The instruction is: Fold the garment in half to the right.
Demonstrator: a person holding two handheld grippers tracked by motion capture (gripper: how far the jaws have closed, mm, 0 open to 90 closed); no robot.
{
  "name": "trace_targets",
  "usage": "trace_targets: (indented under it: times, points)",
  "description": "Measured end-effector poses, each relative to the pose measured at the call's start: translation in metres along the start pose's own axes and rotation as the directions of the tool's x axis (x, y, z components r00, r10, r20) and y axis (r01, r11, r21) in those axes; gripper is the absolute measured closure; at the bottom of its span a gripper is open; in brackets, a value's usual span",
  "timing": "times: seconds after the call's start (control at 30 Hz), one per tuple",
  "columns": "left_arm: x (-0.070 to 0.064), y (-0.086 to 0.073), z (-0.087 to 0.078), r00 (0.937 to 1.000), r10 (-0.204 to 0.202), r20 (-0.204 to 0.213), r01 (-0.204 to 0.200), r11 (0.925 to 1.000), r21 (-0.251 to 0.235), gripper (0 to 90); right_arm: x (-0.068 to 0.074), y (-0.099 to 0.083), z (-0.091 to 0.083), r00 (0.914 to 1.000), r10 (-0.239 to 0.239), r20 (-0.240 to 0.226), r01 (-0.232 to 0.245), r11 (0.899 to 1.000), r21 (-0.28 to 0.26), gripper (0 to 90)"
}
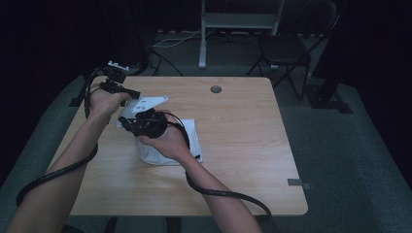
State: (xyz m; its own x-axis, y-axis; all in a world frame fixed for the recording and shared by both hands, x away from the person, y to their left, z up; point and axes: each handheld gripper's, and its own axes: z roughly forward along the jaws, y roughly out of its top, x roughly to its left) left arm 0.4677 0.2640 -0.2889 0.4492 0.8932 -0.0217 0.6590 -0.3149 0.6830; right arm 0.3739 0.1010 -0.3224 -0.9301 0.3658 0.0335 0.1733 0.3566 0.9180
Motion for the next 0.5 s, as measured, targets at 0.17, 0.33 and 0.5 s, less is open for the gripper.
trace_targets:
  times: [0.17, 0.33, 0.5]
  points:
    - [-0.005, 0.003, 0.002, 0.9997, 0.022, -0.007, -0.022, 0.9997, 0.003, 84.1, -0.003, -0.001, -0.004, 1.0, 0.003, 0.004, -0.003, 1.0, -0.005, 80.7]
    - [-0.012, 0.006, 0.005, 0.9989, 0.043, -0.02, -0.043, 0.999, 0.011, 84.1, -0.005, -0.006, -0.007, 0.9999, 0.01, 0.009, -0.01, 1.0, -0.004, 80.7]
    - [-0.013, 0.007, 0.007, 0.9986, 0.043, -0.03, -0.043, 0.999, 0.015, 84.1, -0.008, -0.009, -0.012, 0.9997, 0.016, 0.019, -0.016, 1.0, -0.006, 80.7]
